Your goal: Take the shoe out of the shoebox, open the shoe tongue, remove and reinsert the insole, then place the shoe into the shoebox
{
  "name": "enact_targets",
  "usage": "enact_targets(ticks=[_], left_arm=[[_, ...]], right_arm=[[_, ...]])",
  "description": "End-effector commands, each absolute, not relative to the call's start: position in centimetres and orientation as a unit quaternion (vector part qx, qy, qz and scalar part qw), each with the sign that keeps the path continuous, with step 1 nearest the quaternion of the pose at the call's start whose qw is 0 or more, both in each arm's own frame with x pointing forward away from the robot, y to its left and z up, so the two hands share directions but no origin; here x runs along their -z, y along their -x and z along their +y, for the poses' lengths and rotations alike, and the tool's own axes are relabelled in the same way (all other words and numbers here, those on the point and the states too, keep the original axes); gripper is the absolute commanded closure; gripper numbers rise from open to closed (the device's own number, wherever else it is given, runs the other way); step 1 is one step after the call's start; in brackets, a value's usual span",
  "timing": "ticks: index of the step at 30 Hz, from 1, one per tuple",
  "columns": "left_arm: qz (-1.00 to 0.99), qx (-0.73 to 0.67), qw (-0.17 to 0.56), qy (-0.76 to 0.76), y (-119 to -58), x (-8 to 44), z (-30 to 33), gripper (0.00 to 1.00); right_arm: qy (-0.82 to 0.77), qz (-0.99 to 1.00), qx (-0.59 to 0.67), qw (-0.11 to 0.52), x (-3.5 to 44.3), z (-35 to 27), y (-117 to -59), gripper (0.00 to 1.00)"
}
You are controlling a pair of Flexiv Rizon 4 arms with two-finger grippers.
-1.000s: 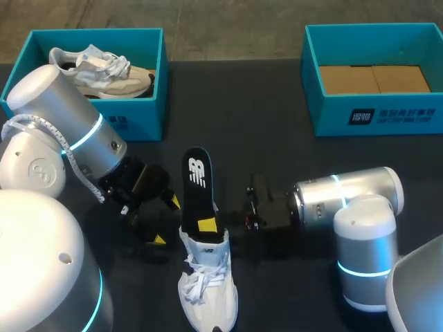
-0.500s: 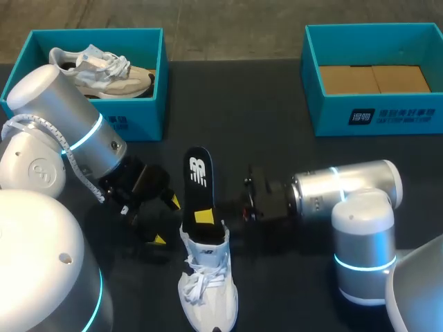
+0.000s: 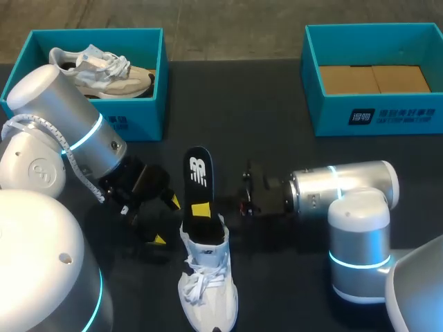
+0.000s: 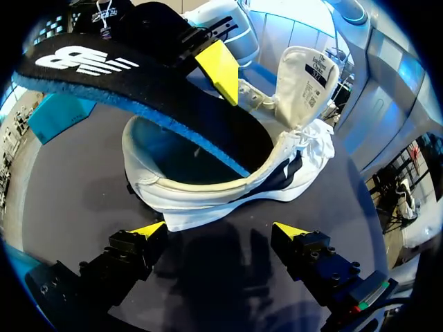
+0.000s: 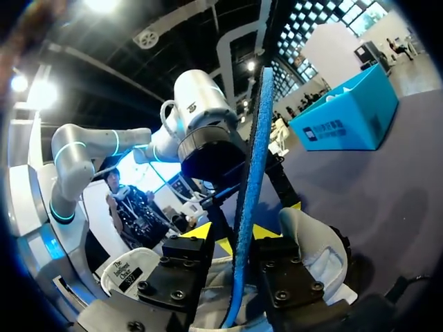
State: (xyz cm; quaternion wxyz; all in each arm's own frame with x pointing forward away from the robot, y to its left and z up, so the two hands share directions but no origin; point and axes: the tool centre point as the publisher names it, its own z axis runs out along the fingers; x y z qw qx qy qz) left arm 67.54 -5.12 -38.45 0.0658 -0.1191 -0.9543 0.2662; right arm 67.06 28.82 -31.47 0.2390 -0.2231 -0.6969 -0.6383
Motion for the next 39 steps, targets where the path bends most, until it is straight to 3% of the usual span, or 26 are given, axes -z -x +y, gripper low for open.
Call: enact_targets(ticks=[1, 7, 39], left_arm=[[-0.955, -0.265, 0.065, 0.119, -67.5, 38.4, -5.2, 0.0], [-0.955, -0.265, 0.065, 0.119, -67.5, 38.4, -5.2, 0.0], [-0.955, -0.265, 0.065, 0.119, -67.5, 38.4, -5.2, 0.0]], right_arm=[[0.223, -0.697, 0.638, 0.239, 31.4, 29.4, -67.3, 0.76], [0.224, -0.697, 0.639, 0.236, 31.0, 29.5, -67.5, 1.0], [0.266, -0.699, 0.594, 0.296, 34.7, 29.1, -65.2, 1.0]])
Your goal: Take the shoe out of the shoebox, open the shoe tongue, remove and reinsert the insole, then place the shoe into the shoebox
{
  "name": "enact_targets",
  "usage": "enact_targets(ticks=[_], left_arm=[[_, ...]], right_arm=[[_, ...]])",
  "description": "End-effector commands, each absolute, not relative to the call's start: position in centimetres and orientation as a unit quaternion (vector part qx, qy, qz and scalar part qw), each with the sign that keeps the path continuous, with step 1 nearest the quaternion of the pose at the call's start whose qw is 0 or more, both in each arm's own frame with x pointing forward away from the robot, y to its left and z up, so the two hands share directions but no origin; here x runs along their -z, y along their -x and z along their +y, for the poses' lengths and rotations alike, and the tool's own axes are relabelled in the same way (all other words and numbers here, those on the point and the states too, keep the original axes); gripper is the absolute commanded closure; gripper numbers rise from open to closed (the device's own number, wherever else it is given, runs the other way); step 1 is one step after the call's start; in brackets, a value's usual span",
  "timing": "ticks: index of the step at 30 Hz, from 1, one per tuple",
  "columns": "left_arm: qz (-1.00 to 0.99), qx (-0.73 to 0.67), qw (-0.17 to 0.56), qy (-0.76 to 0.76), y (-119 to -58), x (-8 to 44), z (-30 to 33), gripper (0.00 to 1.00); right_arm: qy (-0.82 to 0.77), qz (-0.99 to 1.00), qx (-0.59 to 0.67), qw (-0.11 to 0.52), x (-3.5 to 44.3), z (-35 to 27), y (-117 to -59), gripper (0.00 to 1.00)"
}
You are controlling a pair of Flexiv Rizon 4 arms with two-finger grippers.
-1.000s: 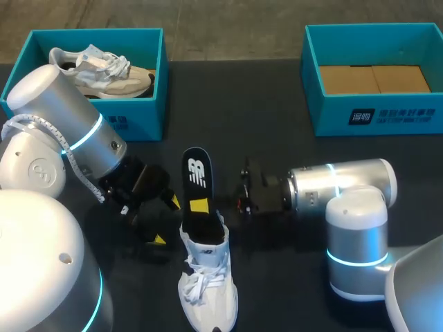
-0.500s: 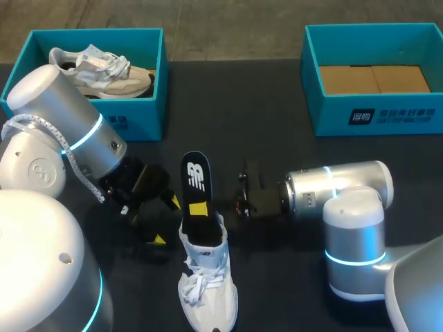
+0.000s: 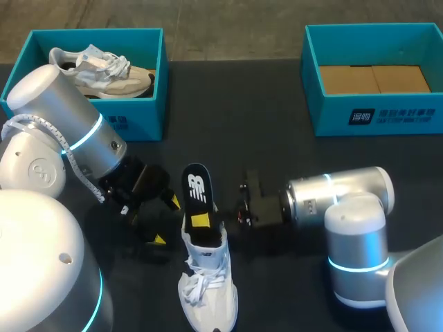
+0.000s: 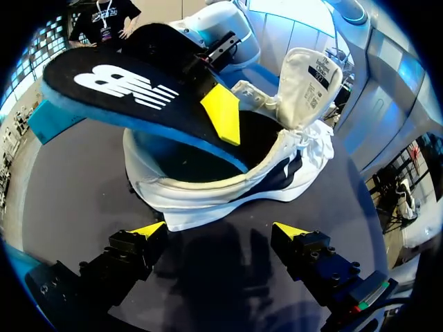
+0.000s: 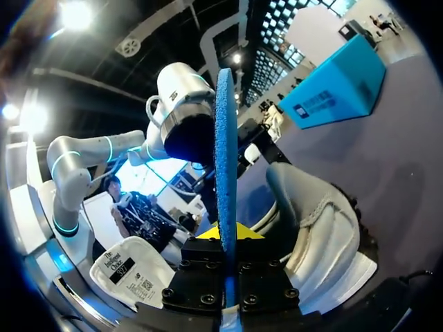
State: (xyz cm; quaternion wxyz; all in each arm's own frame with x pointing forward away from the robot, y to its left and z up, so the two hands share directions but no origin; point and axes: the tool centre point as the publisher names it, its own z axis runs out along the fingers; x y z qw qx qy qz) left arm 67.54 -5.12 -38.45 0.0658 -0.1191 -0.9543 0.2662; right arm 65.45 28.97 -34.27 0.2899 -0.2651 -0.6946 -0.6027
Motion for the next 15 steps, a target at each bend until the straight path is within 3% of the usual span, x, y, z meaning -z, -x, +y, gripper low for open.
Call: enact_targets(ticks=[1, 11, 12, 13, 15], left_arm=[[-0.955, -0.265, 0.065, 0.119, -67.5, 38.4, -5.2, 0.0], [-0.955, -0.265, 0.065, 0.119, -67.5, 38.4, -5.2, 0.0], [-0.955, -0.265, 0.065, 0.119, -67.5, 38.4, -5.2, 0.0], [-0.955, -0.265, 0.065, 0.119, -67.5, 38.4, -5.2, 0.0], [-0.955, -0.265, 0.065, 0.119, -67.5, 38.4, -5.2, 0.0]], right_arm=[[0.267, -0.699, 0.593, 0.297, 34.8, 29.2, -65.1, 1.0], [0.259, -0.703, 0.589, 0.303, 34.6, 29.4, -64.9, 1.0], [0.257, -0.703, 0.591, 0.3, 34.5, 29.4, -64.9, 0.95], [0.256, -0.703, 0.593, 0.299, 34.4, 29.4, -65.0, 0.75], [0.254, -0.703, 0.595, 0.297, 34.2, 29.4, -65.1, 0.62]])
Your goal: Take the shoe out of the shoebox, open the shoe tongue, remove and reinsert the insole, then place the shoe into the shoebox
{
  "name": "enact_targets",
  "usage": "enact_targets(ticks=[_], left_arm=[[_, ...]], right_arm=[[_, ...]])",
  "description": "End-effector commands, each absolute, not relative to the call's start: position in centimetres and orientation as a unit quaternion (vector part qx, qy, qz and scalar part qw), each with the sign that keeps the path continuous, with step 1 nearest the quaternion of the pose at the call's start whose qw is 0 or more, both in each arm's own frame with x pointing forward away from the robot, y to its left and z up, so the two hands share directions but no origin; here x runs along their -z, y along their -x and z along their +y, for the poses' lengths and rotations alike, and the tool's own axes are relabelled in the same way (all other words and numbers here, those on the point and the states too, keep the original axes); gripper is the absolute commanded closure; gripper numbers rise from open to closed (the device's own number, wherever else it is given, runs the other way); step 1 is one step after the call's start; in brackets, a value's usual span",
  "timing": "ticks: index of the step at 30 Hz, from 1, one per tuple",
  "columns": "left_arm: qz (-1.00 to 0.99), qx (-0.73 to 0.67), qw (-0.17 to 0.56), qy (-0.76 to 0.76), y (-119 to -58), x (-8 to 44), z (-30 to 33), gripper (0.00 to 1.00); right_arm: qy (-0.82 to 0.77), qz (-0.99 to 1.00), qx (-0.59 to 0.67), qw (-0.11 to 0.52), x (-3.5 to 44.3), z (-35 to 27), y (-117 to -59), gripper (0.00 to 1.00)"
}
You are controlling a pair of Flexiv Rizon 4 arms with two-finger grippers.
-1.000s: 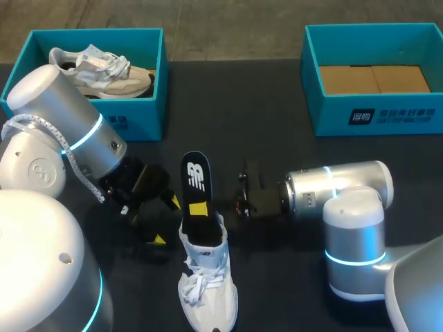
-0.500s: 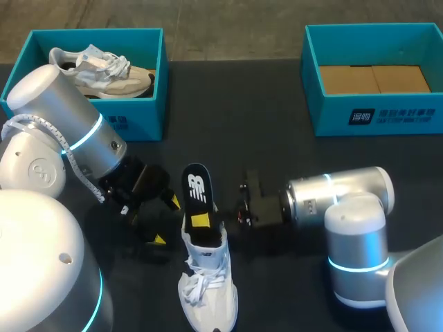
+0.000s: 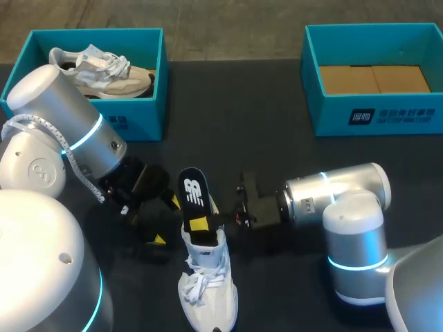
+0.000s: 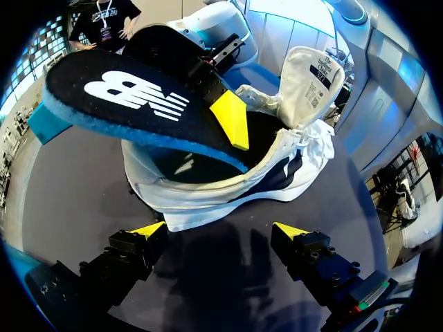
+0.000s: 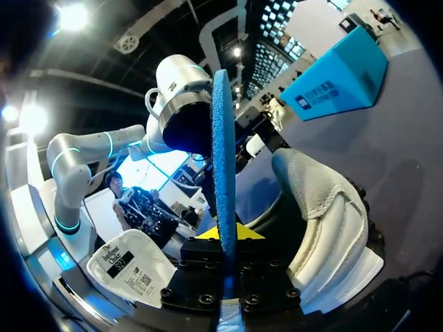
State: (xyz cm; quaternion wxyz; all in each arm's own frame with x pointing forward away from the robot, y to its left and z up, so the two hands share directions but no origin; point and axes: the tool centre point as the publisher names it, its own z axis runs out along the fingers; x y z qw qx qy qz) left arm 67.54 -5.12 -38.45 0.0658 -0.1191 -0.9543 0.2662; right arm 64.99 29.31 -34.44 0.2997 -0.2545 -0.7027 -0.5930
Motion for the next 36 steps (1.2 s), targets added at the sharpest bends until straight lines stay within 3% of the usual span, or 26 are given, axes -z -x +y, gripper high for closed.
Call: enact_targets(ticks=[1, 18, 24, 26, 36], left_arm=[[-0.955, -0.265, 0.065, 0.119, -67.5, 38.4, -5.2, 0.0], [-0.955, -0.265, 0.065, 0.119, -67.5, 38.4, -5.2, 0.0], [-0.955, -0.265, 0.065, 0.119, -67.5, 38.4, -5.2, 0.0], [-0.955, -0.265, 0.065, 0.119, -67.5, 38.4, -5.2, 0.0], [-0.955, -0.265, 0.065, 0.119, -67.5, 38.4, -5.2, 0.0]], right_arm=[[0.252, -0.702, 0.597, 0.296, 34.1, 29.4, -65.2, 0.61], [0.228, -0.701, 0.617, 0.275, 31.8, 30.2, -66.6, 0.7], [0.227, -0.698, 0.622, 0.272, 31.6, 30.1, -67.1, 0.85], [0.229, -0.696, 0.623, 0.273, 31.7, 30.1, -67.3, 0.99], [0.238, -0.692, 0.619, 0.285, 32.5, 30.1, -67.4, 1.0]])
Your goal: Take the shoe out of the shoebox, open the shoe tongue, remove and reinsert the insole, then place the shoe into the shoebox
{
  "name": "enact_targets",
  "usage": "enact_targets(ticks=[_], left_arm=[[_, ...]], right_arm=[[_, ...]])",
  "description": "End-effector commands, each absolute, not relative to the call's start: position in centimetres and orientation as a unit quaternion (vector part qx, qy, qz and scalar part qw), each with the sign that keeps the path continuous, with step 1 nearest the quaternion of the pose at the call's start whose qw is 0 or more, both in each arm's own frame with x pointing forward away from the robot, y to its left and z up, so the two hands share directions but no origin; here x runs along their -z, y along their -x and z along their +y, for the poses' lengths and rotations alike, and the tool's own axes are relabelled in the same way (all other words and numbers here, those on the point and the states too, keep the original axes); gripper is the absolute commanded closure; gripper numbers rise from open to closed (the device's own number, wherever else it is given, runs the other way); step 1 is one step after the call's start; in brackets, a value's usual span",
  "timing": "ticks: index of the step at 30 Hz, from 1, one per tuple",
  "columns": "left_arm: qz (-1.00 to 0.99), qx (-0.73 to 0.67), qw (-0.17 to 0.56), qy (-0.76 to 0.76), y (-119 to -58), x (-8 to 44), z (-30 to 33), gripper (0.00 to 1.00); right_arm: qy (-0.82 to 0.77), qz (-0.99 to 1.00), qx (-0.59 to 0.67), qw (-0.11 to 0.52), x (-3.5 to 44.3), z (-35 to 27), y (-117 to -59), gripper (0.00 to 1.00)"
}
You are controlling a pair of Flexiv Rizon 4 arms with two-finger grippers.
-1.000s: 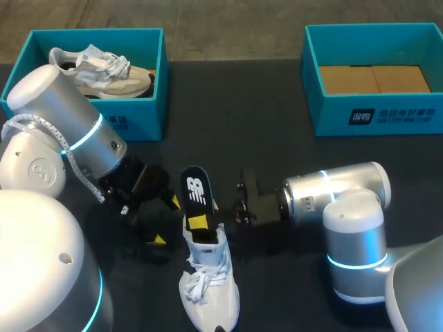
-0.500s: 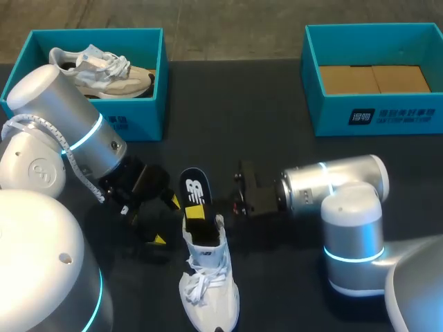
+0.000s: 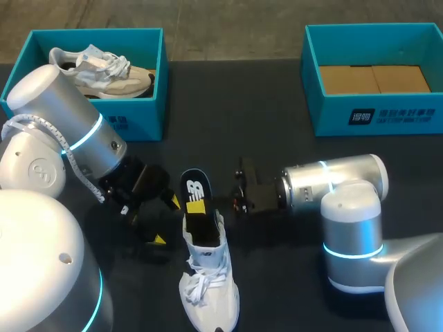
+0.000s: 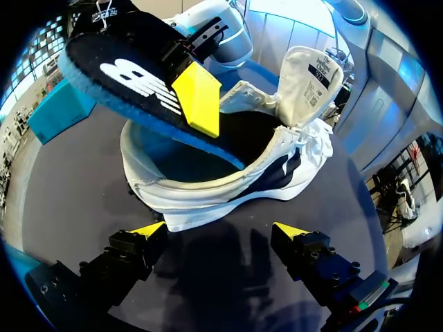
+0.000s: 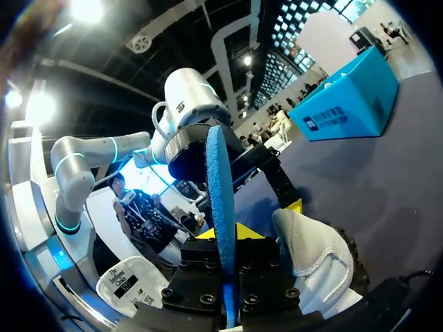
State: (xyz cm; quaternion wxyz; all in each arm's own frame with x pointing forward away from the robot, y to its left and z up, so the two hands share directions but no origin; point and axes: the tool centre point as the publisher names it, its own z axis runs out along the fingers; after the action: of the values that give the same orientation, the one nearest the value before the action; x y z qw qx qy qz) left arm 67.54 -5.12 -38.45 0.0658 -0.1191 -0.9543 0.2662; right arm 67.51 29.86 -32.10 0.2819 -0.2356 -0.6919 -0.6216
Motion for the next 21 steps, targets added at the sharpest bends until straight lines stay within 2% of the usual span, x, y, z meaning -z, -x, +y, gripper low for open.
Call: enact_targets(ticks=[1, 21], left_arm=[[-0.955, -0.265, 0.065, 0.119, -67.5, 38.4, -5.2, 0.0], [-0.955, -0.265, 0.065, 0.119, -67.5, 38.4, -5.2, 0.0]], right_arm=[[0.239, -0.692, 0.619, 0.285, 32.5, 30.1, -67.3, 1.0], [0.274, -0.689, 0.592, 0.316, 35.3, 29.7, -64.5, 1.0]])
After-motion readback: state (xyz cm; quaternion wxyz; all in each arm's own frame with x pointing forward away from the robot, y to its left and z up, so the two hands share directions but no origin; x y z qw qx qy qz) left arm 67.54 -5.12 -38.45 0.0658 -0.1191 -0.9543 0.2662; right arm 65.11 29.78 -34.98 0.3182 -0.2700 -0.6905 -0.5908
